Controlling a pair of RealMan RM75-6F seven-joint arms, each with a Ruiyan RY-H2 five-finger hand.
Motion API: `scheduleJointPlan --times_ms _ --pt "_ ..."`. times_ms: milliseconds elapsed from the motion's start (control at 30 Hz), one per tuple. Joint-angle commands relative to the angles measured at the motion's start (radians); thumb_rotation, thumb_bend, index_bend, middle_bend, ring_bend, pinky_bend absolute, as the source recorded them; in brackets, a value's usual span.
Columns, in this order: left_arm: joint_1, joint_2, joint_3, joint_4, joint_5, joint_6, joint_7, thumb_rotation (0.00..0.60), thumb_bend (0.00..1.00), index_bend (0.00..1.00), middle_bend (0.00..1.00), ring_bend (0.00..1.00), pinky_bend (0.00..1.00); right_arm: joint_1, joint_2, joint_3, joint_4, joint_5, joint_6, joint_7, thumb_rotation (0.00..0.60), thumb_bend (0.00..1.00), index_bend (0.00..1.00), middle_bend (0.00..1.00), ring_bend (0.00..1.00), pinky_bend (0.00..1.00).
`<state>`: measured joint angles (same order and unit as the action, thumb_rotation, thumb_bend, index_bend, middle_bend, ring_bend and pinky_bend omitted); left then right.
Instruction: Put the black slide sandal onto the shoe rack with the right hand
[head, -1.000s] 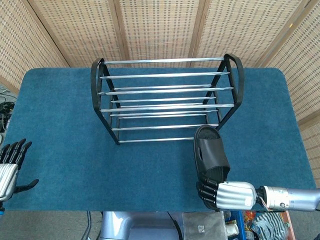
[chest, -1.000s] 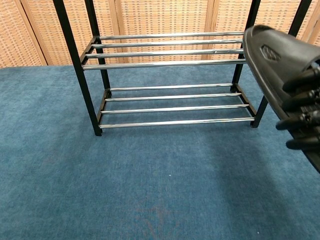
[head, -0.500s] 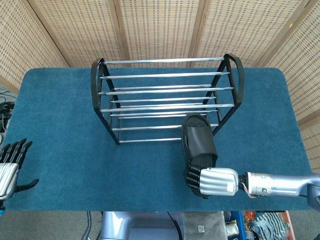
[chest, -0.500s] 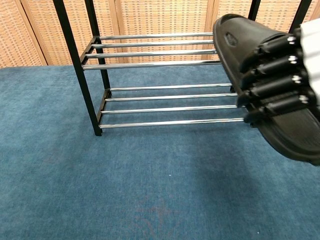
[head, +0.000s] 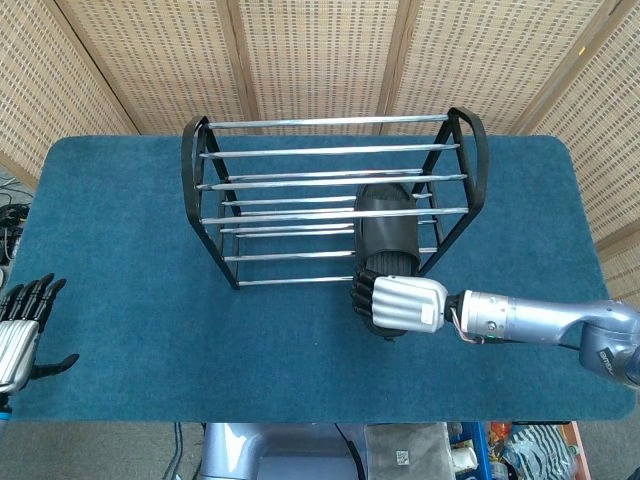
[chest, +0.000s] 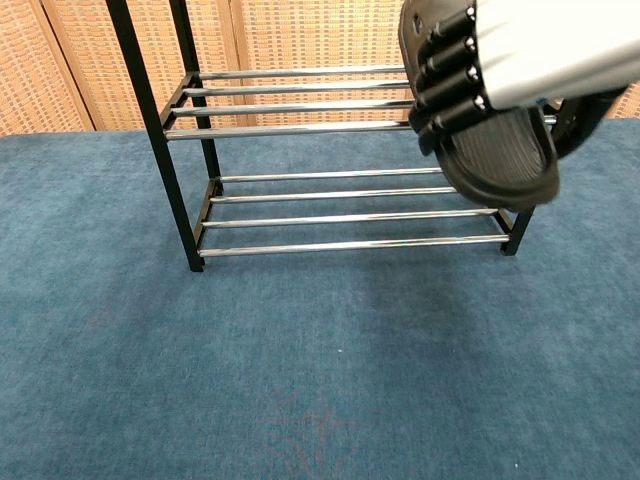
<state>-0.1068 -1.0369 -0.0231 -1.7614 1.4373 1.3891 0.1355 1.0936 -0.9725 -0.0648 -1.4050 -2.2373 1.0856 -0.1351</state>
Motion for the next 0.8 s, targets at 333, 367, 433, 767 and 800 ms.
scheduleJointPlan --times_ms 333,367,433,767,800 --pt "-0.019 -0.010 -0.006 0.002 -0.034 -0.034 0.023 0.600 0.14 0.00 0.00 0.00 0.00 0.044 -0.063 0.042 0.075 0.072 -0.057 0.028 0.600 0.70 0.62 0.54 0.49 0.49" --pt "-0.020 -0.010 -0.006 0.002 -0.036 -0.035 0.024 0.600 0.14 0.00 0.00 0.00 0.00 0.047 -0.065 0.045 0.076 0.077 -0.059 0.028 0.600 0.70 0.62 0.54 0.49 0.49" --pt "-0.021 -0.011 -0.006 0.002 -0.038 -0.036 0.024 0.600 0.14 0.00 0.00 0.00 0.00 0.051 -0.067 0.050 0.078 0.085 -0.064 0.024 0.600 0.70 0.62 0.54 0.49 0.49" --pt "-0.023 -0.010 -0.003 0.003 -0.037 -0.036 0.023 0.600 0.14 0.00 0.00 0.00 0.00 0.064 -0.073 0.072 0.074 0.143 -0.104 0.005 0.600 0.70 0.60 0.47 0.44 0.49" --pt "-0.023 -0.010 -0.003 0.003 -0.037 -0.035 0.022 0.600 0.14 0.00 0.00 0.00 0.00 0.063 -0.075 0.073 0.075 0.149 -0.109 0.001 0.600 0.70 0.60 0.47 0.43 0.49"
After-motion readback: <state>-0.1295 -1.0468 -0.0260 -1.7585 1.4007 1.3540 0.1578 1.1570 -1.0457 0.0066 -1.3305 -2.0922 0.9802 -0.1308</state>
